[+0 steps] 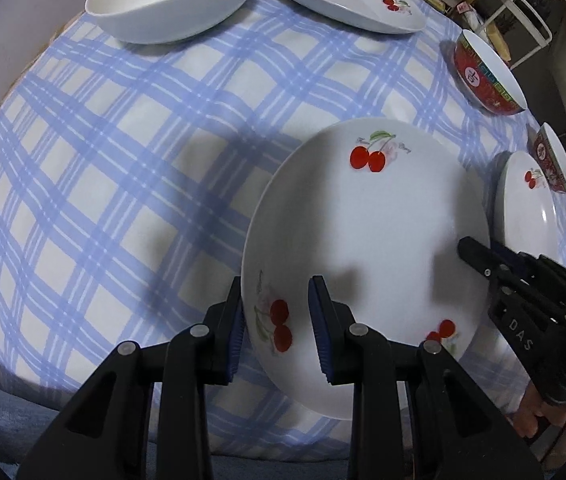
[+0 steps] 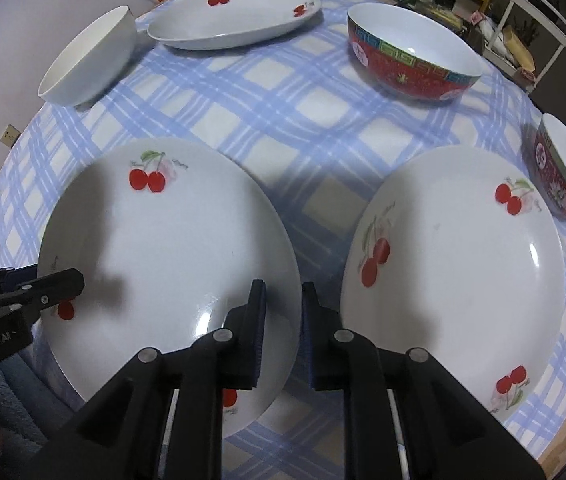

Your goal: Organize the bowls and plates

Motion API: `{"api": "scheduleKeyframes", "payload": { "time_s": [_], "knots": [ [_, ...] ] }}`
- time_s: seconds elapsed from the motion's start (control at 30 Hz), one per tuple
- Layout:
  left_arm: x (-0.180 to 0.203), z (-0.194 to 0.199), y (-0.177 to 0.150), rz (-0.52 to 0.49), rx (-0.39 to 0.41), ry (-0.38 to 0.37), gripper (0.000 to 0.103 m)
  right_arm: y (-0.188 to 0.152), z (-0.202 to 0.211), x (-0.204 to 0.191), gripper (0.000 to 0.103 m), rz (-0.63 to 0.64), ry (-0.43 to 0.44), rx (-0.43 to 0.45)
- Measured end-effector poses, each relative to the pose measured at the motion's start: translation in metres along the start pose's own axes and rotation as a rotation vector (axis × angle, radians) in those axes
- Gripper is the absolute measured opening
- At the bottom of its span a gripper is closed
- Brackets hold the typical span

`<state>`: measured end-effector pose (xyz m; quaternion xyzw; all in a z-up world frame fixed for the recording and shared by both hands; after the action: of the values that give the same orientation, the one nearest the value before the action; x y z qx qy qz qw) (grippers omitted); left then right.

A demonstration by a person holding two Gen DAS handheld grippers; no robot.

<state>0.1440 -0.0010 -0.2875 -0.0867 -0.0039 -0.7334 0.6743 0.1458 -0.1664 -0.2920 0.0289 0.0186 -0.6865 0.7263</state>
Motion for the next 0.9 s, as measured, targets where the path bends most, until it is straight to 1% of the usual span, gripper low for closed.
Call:
{"api": "scheduleKeyframes", "payload": {
  "time_s": [0.07,0.13,0.33,0.67,0.77,0.87,0.9],
  "knots": [
    [-0.001,-0.001,0.001,0.004,-0.005,-0.009,0.03,0.002,0.001,-0.001,0.018,0.009,-0.015,0.01],
    [-0.001,-0.001,0.001,0.008,-0.01,-0.018,0.029,0.003,0.0,-0.001,0.018,0.008,-0.011,0.01],
    [-0.003,-0.002,0.001,0.005,-0.013,-0.006,0.029,0.001,0.0,0.0,0.018,0.012,-0.011,0.005],
    [-0.003,-0.008,0.006,0.002,-0.016,-0.009,0.029,0.002,0.002,-0.003,0.018,0.006,-0.019,0.008],
    [-0.005,-0.001,0.003,0.001,0.005,-0.004,0.029,0.003,0.006,-0.004,0.018,0.011,-0.013,0.013],
    [-0.004,0.009,0.004,-0.024,0.054,0.034,0.033,0.005,0.021,-0.003,0.018,0.008,-0.004,0.059],
    [-0.003,0.013,0.004,-0.035,0.07,0.059,0.04,0.007,0.028,-0.002,0.018,0.003,0.0,0.08]
  ]
}}
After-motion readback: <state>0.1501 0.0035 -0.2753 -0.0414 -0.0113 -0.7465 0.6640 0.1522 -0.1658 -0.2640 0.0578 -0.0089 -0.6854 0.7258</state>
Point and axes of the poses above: each gripper's, at about its wrist camera, not at the fingertips, and z roughly against the way its jaws point, x to its right, y to its top, the point moved 10 cm from there along -z, roughly the way its jaws point, and after that the axes turned 14 degrees about -x, right-handed, at the moved point
